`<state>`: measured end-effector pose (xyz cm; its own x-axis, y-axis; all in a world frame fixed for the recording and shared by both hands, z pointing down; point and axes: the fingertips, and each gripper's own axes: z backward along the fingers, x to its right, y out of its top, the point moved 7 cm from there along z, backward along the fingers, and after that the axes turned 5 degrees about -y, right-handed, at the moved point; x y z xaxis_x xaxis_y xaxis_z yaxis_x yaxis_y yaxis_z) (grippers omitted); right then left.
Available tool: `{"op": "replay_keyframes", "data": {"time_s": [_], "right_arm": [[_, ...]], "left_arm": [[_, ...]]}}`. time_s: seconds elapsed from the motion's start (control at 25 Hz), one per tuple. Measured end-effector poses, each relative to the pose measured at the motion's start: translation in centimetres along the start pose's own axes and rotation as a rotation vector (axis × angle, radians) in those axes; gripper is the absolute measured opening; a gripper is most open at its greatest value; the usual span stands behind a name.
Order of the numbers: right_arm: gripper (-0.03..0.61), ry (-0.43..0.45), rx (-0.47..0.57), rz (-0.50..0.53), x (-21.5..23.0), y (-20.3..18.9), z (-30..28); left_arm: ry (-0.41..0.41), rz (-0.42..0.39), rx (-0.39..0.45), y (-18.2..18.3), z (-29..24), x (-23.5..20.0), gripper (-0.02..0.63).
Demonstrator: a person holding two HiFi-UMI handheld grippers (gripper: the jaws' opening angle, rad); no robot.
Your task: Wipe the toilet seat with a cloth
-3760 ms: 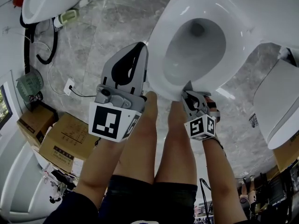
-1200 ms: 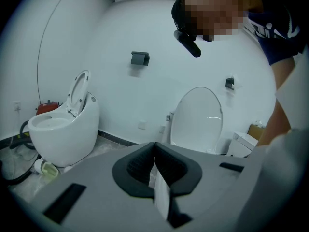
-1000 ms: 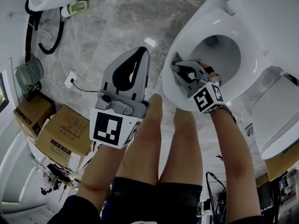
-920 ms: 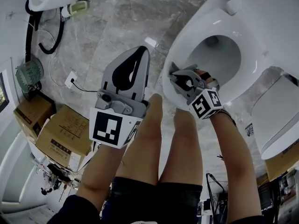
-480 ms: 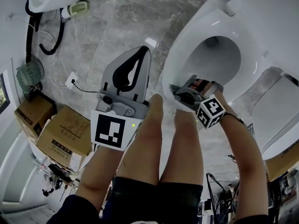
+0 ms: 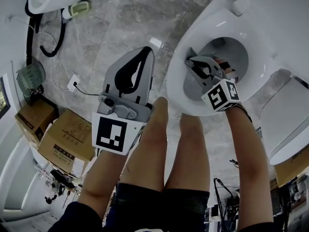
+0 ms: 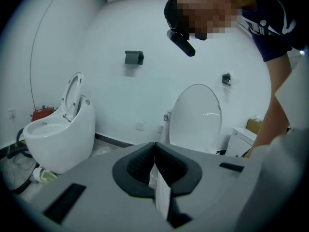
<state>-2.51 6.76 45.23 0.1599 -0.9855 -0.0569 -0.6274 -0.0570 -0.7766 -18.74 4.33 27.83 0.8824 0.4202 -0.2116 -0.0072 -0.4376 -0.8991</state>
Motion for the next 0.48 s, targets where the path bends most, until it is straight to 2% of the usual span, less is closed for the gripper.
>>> {"op": "replay_keyframes", "data": {"time_s": [0.12, 0.28, 0.36, 0.48], "right_arm": [[0.061, 0.148, 0.048, 0.020, -4.5, 1.8, -0.6], [0.061, 0.407, 0.087, 0.139, -12.1, 3.6, -1.5], [0.061, 0.447, 0.093, 0.173, -13.2, 3.8, -1.8], [0.061, 0.411, 0.113, 0.154, -11.8, 3.7, -2.2]], "left_arm": [[-0.002, 0.008, 0.007, 0.3, -0.3, 0.2, 0.020], [-0.007, 0.005, 0.004, 0.4, -0.8, 0.2, 0.020], [-0.003, 0.008, 0.001, 0.2, -0.8, 0.1, 0.020], [0.001, 0.012, -0.007, 0.0, -0.6, -0.2, 0.020]]}}
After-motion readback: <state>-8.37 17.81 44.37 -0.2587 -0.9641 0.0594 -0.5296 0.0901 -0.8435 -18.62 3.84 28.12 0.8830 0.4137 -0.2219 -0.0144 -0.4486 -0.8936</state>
